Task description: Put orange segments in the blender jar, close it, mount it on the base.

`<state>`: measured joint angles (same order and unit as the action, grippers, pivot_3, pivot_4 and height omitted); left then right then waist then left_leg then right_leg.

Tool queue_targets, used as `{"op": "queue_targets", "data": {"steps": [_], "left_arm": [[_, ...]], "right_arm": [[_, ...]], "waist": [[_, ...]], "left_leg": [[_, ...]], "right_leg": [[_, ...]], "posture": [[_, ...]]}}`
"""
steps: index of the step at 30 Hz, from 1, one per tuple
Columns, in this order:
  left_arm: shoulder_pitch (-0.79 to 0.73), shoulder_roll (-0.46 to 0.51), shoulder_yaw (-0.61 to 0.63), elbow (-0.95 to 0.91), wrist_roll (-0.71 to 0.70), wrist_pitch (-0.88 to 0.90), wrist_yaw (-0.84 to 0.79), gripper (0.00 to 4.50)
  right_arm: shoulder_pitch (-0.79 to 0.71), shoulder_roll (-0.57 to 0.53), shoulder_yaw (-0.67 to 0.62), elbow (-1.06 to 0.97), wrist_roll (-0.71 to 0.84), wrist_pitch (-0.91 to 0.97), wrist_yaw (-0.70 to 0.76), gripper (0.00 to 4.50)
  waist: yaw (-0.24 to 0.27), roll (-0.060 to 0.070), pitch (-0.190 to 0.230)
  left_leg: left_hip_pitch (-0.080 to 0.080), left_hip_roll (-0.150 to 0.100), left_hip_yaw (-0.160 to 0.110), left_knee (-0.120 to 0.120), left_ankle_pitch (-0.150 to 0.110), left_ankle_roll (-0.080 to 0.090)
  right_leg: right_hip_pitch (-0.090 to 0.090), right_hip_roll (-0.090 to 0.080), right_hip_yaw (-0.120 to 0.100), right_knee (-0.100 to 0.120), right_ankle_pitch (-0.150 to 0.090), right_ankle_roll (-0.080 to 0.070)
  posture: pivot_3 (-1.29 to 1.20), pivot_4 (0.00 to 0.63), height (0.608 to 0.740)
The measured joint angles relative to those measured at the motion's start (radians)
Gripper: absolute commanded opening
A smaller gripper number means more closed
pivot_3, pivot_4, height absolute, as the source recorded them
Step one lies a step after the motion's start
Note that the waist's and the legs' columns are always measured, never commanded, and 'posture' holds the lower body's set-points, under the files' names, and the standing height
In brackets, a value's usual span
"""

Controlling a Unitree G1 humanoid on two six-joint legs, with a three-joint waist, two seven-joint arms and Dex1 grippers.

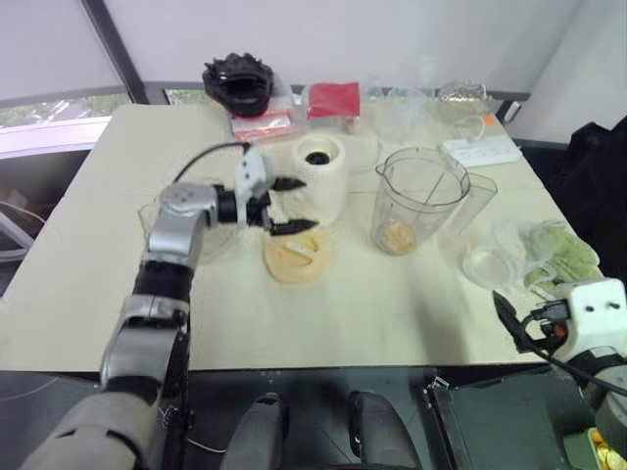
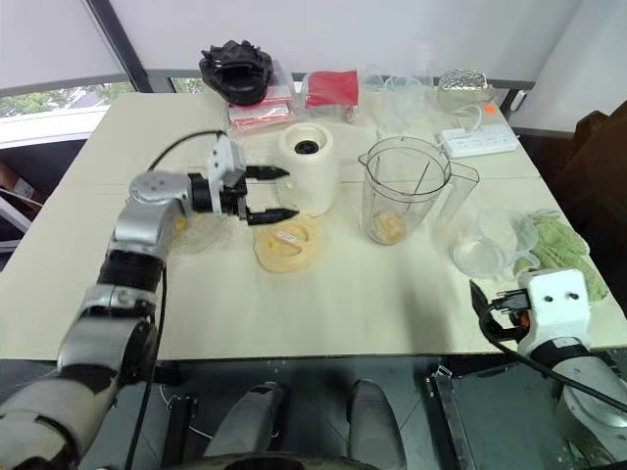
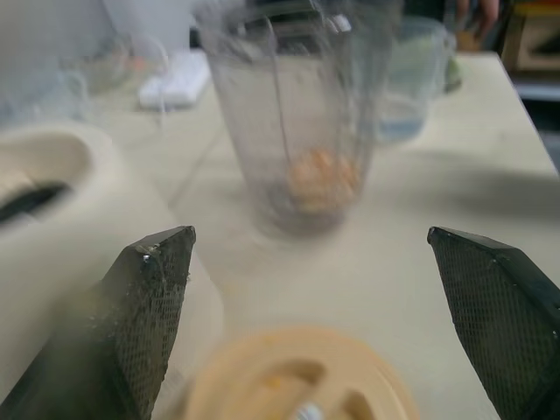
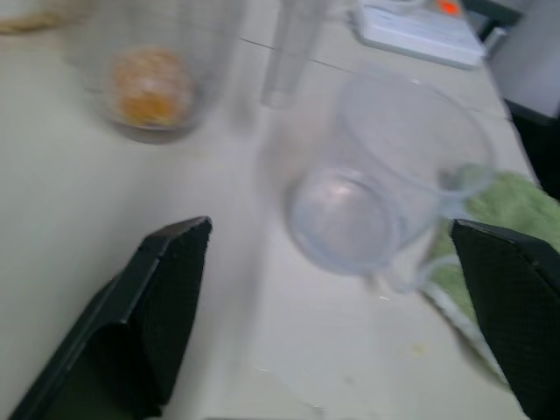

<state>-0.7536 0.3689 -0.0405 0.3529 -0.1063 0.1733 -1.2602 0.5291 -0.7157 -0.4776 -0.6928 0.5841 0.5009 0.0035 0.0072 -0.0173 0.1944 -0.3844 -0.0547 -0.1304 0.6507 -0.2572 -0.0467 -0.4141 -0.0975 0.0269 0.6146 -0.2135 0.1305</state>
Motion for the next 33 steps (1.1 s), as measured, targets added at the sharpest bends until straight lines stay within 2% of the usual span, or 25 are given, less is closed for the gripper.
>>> {"op": "queue_targets", "data": {"steps": [4, 9, 15, 33], "left_arm": [[0.095, 0.001, -0.048, -0.119, -0.002, 0.036, 0.047, 4.44], [0.19, -0.002, -0.106, -0.122, 0.013, -0.028, 0.108, 4.44], [0.188, 0.011, -0.104, -0.087, 0.018, -0.053, 0.175, 4.44], [0.239, 0.047, -0.142, -0.131, 0.018, -0.052, 0.219, 4.44]], "right_arm": [[-0.081, 0.053, -0.007, 0.096, -0.064, -0.016, 0.021, 4.5], [-0.249, 0.114, 0.022, 0.289, -0.175, -0.017, -0.009, 4.5], [-0.326, 0.152, 0.05, 0.399, -0.269, -0.018, -0.013, 4.5], [-0.493, 0.276, 0.04, 0.609, -0.396, -0.089, -0.071, 4.5]], "waist": [[0.004, 0.001, -0.001], [-0.002, 0.003, -0.002], [-0.002, 0.005, -0.003], [-0.021, 0.008, -0.004]], "left_leg": [[0.006, 0.0, 0.001, -0.001, 0.0, 0.0], [0.011, 0.001, 0.002, -0.003, 0.0, 0.0], [0.01, 0.0, 0.002, -0.003, 0.0, 0.0], [0.011, 0.0, 0.002, -0.004, 0.0, 0.0]], "right_leg": [[0.005, 0.0, 0.0, 0.0, -0.002, -0.003], [0.007, 0.0, 0.001, 0.0, -0.002, -0.004], [0.007, 0.0, 0.001, 0.0, -0.002, -0.003], [0.007, 0.0, 0.001, 0.0, -0.001, -0.002]], "posture": [[0.0, 0.15, 0.74], [0.0, 0.15, 0.74], [0.0, 0.15, 0.74], [0.0, 0.15, 0.74]]}}
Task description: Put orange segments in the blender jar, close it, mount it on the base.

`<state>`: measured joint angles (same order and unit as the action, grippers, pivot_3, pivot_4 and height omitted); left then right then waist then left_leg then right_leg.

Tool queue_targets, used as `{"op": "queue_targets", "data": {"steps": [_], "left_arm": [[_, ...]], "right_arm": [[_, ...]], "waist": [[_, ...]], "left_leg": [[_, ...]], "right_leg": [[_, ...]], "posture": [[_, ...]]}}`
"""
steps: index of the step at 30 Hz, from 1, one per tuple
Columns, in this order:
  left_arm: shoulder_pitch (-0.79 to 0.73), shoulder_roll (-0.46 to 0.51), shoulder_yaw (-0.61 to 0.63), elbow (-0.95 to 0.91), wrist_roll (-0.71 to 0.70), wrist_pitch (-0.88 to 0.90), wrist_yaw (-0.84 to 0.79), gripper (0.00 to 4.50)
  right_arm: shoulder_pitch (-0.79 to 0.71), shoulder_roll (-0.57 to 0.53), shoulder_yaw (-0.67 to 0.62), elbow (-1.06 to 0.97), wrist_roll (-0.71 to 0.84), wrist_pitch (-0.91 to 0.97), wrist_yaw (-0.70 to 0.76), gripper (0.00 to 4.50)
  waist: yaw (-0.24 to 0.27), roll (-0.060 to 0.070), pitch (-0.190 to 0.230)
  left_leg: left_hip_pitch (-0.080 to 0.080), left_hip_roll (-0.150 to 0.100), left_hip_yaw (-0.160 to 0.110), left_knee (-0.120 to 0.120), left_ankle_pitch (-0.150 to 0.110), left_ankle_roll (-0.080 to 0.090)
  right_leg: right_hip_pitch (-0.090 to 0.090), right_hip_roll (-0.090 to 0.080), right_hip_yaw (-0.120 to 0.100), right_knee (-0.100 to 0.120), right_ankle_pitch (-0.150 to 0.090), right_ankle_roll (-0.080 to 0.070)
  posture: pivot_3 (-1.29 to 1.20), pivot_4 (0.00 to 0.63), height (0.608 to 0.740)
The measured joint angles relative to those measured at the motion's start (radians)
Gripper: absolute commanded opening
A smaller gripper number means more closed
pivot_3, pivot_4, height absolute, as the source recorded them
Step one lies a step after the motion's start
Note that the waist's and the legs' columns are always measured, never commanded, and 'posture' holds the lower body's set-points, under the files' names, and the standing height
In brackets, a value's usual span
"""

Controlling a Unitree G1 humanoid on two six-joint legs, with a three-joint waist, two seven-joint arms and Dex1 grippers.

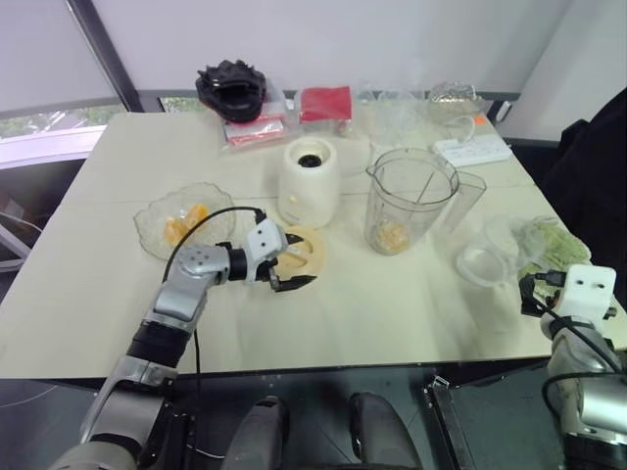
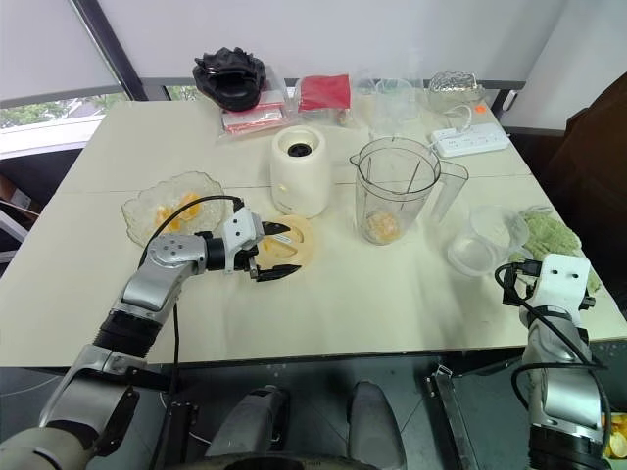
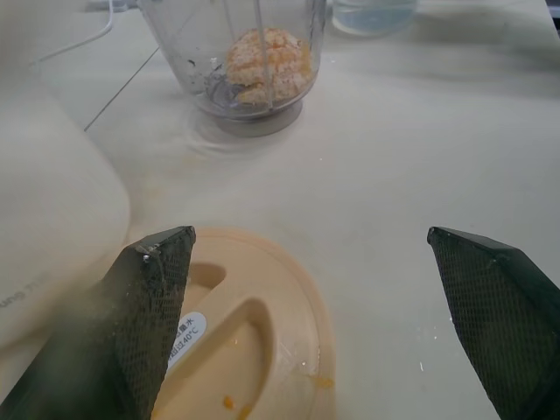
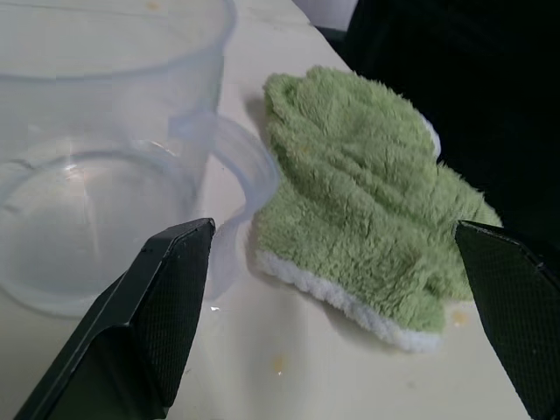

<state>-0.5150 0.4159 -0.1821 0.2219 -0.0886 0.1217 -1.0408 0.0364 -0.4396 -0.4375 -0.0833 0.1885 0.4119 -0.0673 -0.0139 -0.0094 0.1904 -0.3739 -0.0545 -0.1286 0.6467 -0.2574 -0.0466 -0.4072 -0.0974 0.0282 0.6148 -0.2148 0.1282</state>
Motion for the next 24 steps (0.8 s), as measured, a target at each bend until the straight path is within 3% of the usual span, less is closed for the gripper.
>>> {"op": "queue_targets", "data": {"steps": [21, 24], "left_arm": [[0.004, 0.015, -0.003, -0.029, 0.0, 0.005, 0.012, 4.44], [0.004, 0.016, -0.003, -0.028, 0.0, 0.005, 0.017, 4.5]], "right_arm": [[-0.162, 0.06, -0.052, 0.172, -0.002, -0.078, -0.058, 4.5], [-0.163, 0.069, -0.052, 0.177, 0.001, -0.09, -0.063, 3.18]], "waist": [[-0.004, 0.001, 0.0], [-0.003, 0.001, 0.0]], "left_leg": [[0.0, 0.0, 0.0, -0.001, 0.0, 0.0], [0.0, 0.0, 0.0, -0.001, 0.0, 0.0]], "right_leg": [[0.0, 0.0, 0.0, 0.0, 0.0, -0.001], [-0.001, 0.0, 0.0, 0.0, 0.0, 0.0]], "posture": [[0.0, 0.15, 0.74], [0.0, 0.15, 0.74]]}}
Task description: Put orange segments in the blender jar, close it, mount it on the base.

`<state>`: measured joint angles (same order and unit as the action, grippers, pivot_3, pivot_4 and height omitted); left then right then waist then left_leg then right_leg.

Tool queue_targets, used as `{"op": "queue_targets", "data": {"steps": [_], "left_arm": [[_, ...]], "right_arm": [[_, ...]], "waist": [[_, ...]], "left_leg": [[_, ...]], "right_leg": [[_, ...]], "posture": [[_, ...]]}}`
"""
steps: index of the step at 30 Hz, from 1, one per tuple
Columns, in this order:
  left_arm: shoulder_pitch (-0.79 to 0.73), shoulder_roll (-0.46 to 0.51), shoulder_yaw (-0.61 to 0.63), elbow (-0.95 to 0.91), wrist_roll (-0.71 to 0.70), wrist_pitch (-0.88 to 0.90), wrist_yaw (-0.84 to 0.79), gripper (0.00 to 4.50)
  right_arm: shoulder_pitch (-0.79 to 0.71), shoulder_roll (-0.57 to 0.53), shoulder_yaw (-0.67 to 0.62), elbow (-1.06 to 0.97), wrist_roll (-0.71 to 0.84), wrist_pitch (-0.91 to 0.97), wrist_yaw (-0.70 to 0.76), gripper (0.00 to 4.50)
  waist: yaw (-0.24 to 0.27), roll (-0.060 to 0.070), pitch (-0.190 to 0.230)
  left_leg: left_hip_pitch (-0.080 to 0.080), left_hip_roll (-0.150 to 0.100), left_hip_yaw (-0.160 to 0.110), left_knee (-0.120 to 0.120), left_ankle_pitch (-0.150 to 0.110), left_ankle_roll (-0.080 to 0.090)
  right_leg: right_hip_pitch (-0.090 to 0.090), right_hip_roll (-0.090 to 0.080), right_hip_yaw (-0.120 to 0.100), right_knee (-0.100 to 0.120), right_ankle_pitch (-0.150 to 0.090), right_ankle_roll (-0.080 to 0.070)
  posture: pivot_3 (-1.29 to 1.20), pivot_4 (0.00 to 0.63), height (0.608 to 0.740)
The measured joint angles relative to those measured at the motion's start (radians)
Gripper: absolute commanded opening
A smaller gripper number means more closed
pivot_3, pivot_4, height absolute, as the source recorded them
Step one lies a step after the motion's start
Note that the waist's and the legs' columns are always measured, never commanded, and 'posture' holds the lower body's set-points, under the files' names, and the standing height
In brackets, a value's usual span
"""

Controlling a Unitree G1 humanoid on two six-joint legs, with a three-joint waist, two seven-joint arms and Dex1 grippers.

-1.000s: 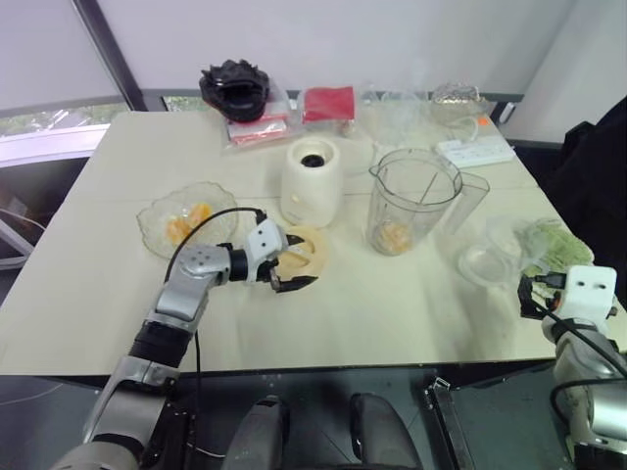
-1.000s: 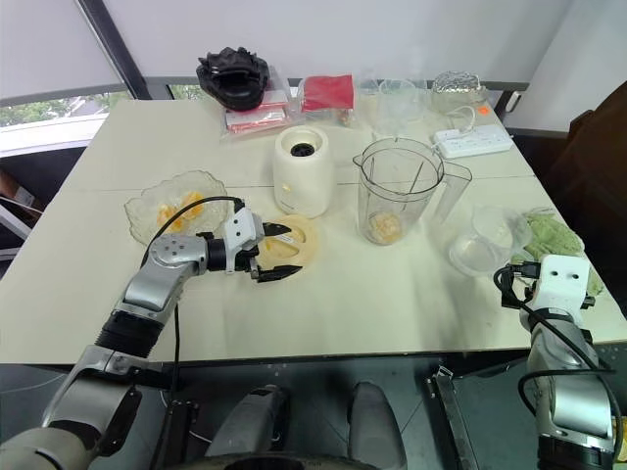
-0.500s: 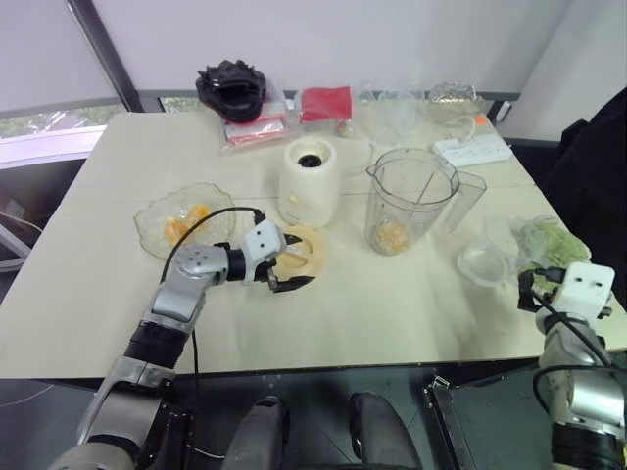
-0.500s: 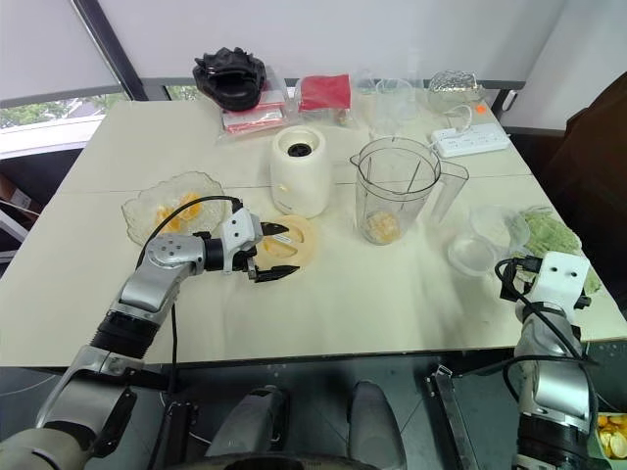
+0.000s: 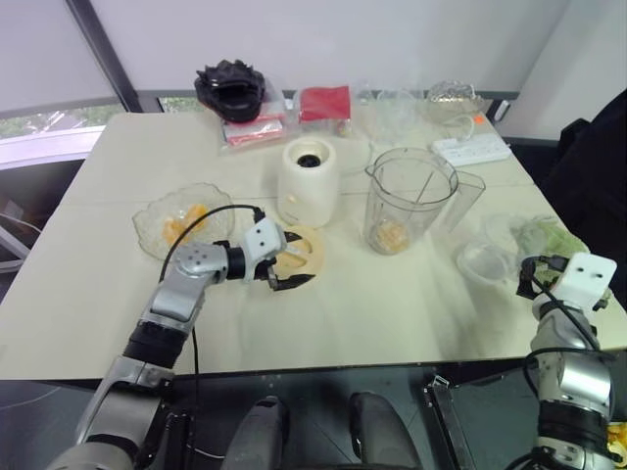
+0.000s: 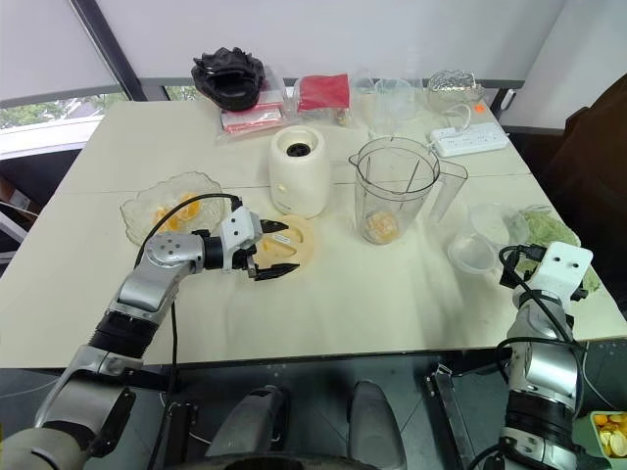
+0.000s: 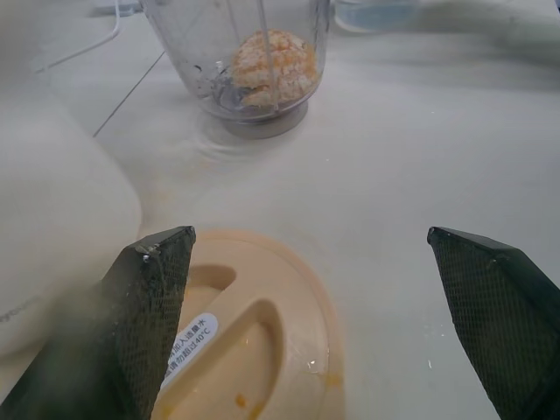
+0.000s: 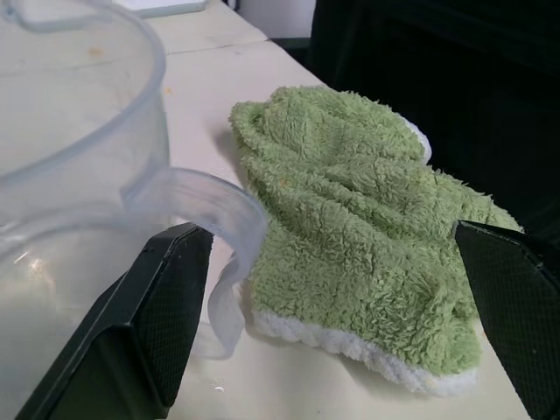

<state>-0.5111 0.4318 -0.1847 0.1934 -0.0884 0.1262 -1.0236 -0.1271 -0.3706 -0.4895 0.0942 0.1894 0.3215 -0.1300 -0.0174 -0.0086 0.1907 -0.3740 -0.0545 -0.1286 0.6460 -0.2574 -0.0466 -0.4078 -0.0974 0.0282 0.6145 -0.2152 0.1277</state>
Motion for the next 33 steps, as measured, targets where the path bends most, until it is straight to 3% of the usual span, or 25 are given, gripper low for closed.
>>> {"op": "queue_targets", "data": {"steps": [6, 25, 33], "left_arm": [[0.0, 0.009, 0.0, 0.0, 0.0, 0.0, 0.002, 4.5], [-0.014, 0.02, 0.0, 0.003, 0.0, -0.009, 0.001, 4.5], [-0.016, -0.04, 0.025, 0.013, -0.049, 0.004, 0.038, 4.5]], "right_arm": [[-0.004, 0.006, 0.002, 0.0, 0.003, -0.013, 0.001, 0.05], [-0.027, 0.088, -0.018, -0.107, 0.071, -0.08, -0.019, 0.05], [-0.124, -0.028, -0.057, -0.242, 0.119, 0.034, -0.02, 0.05]], "waist": [[0.002, 0.0, 0.0], [0.001, 0.002, 0.001], [0.001, 0.005, 0.003]], "left_leg": [[0.0, 0.0, 0.0, 0.0, 0.0, 0.0], [-0.001, 0.0, -0.001, -0.001, 0.0, 0.0], [-0.002, 0.0, -0.001, -0.001, 0.0, 0.0]], "right_leg": [[0.0, 0.0, 0.0, 0.0, 0.0, 0.0], [-0.001, 0.0, 0.0, -0.001, -0.001, 0.0], [-0.002, 0.0, 0.0, -0.001, -0.001, 0.0]], "posture": [[0.0, 0.15, 0.74], [0.0, 0.15, 0.74], [0.0, 0.15, 0.74]]}}
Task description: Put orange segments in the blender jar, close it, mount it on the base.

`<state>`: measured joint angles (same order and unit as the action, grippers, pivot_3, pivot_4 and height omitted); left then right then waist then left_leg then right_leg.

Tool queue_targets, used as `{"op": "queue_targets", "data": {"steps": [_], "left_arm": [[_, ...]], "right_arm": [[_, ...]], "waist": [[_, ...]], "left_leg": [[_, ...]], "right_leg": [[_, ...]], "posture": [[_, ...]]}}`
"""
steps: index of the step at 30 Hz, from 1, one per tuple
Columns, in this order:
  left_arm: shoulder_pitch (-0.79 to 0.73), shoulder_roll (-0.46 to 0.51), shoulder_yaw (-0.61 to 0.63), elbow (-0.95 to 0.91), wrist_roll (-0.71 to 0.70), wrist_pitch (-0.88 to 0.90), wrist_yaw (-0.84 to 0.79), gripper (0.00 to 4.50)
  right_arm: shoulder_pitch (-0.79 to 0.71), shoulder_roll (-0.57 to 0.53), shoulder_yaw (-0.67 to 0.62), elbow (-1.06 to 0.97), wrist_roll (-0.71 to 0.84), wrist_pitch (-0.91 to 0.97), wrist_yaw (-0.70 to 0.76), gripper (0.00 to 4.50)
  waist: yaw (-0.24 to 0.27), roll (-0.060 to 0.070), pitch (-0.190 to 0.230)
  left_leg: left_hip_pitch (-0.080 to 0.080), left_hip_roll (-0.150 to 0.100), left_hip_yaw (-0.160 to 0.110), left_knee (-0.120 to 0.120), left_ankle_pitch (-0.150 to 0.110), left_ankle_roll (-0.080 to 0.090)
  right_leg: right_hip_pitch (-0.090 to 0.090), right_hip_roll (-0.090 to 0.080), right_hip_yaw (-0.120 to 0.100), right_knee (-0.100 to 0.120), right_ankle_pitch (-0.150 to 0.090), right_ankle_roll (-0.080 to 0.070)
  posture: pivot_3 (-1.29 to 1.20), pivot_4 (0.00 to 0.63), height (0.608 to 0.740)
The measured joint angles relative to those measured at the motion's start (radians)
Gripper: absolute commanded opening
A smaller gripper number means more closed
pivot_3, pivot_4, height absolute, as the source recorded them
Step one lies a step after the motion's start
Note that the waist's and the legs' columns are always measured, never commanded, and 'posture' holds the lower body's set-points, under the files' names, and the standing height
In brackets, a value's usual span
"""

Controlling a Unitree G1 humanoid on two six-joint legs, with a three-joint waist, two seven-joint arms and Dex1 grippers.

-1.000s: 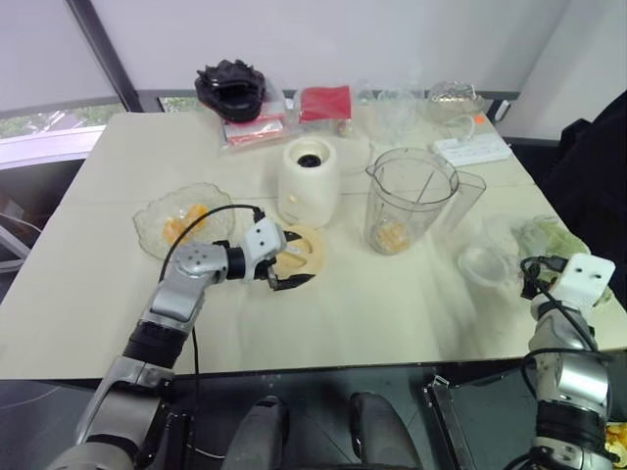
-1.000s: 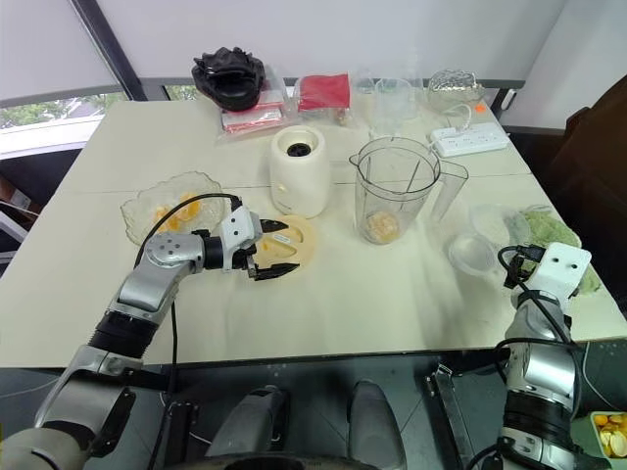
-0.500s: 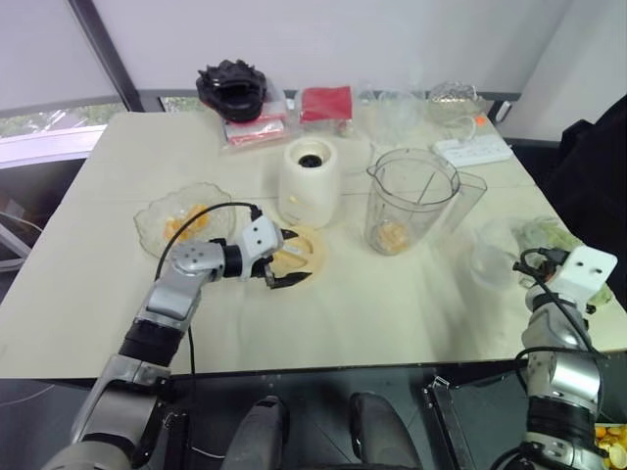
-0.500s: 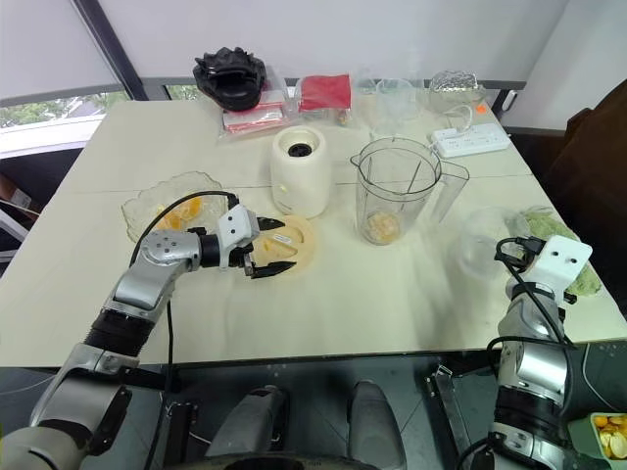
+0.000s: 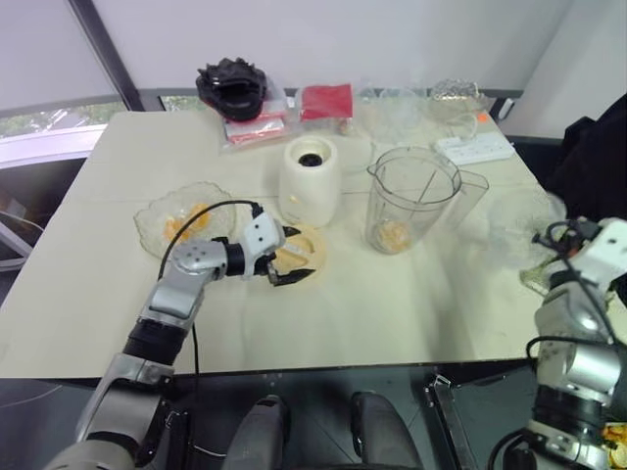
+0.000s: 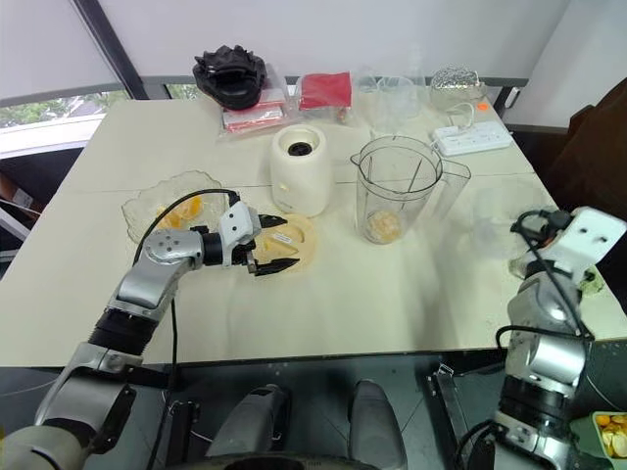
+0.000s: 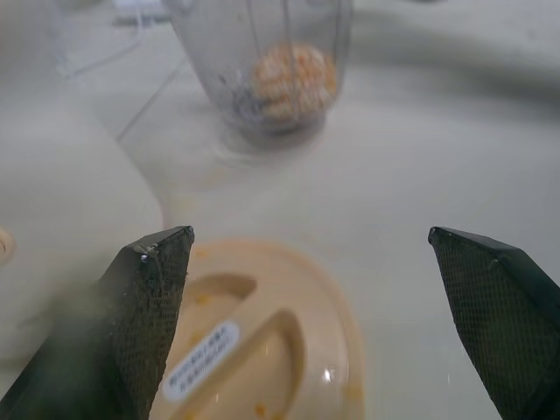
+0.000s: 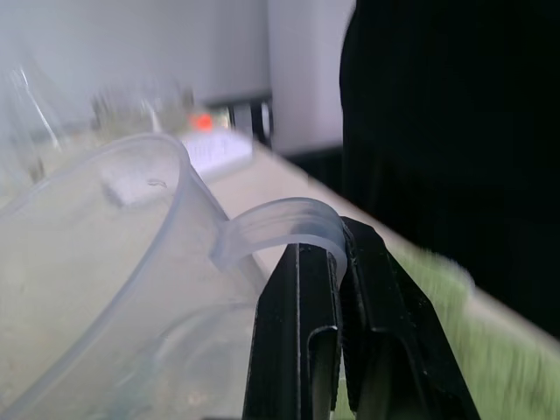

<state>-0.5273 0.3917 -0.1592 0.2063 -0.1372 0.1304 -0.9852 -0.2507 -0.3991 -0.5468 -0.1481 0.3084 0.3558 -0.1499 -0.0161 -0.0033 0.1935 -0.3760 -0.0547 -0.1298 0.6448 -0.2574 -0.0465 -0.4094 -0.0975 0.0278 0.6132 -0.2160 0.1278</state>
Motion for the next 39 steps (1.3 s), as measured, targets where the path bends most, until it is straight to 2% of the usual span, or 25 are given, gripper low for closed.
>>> {"op": "queue_targets", "data": {"steps": [9, 13, 17, 21, 27, 39], "left_arm": [[-0.031, -0.069, 0.076, -0.012, -0.113, 0.022, 0.054, 4.5], [-0.031, -0.083, 0.081, -0.034, -0.152, 0.042, 0.059, 4.5], [-0.019, -0.089, 0.087, -0.072, -0.177, 0.063, 0.063, 4.5], [-0.003, -0.09, 0.091, -0.09, -0.191, 0.084, 0.068, 4.5], [0.005, -0.09, 0.091, -0.093, -0.199, 0.099, 0.075, 4.5], [0.005, -0.089, 0.091, -0.098, -0.199, 0.099, 0.073, 4.5]], "right_arm": [[-0.184, -0.247, 0.0, -0.035, 0.018, 0.19, 0.081, 0.05], [-0.284, -0.358, 0.06, -0.043, 0.019, 0.26, 0.158, 0.05], [-0.348, -0.421, 0.146, -0.053, 0.007, 0.316, 0.224, 0.05], [-0.356, -0.456, 0.227, -0.08, -0.02, 0.336, 0.28, 0.05], [-0.356, -0.467, 0.313, -0.097, -0.079, 0.329, 0.339, 0.05], [-0.355, -0.465, 0.361, -0.123, -0.189, 0.273, 0.378, 0.05]], "waist": [[0.0, 0.001, 0.001], [-0.001, 0.001, 0.001], [0.001, 0.001, 0.001], [0.002, 0.001, 0.001], [0.004, 0.001, 0.001], [0.003, 0.001, 0.001]], "left_leg": [[-0.002, 0.0, 0.001, 0.0, 0.0, 0.0], [-0.002, 0.0, 0.001, 0.0, 0.0, 0.0], [-0.005, 0.0, 0.001, 0.0, 0.0, 0.0], [-0.015, 0.0, 0.001, 0.002, 0.0, 0.0], [-0.016, 0.0, 0.001, 0.001, 0.0, 0.0], [-0.016, 0.0, 0.001, 0.001, 0.0, 0.0]], "right_leg": [[-0.001, 0.0, 0.0, -0.001, 0.0, 0.0], [-0.002, 0.0, 0.0, -0.001, 0.0, 0.0], [-0.004, 0.0, 0.0, -0.002, 0.0, 0.0], [-0.014, 0.0, 0.0, -0.001, 0.002, 0.003], [-0.016, 0.0, 0.0, -0.001, 0.002, 0.003], [-0.016, 0.0, 0.0, -0.001, 0.002, 0.003]], "posture": [[0.0, 0.15, 0.74], [0.0, 0.15, 0.74], [0.0, 0.15, 0.74], [0.0, 0.15, 0.74], [0.0, 0.15, 0.74], [0.0, 0.15, 0.74]]}}
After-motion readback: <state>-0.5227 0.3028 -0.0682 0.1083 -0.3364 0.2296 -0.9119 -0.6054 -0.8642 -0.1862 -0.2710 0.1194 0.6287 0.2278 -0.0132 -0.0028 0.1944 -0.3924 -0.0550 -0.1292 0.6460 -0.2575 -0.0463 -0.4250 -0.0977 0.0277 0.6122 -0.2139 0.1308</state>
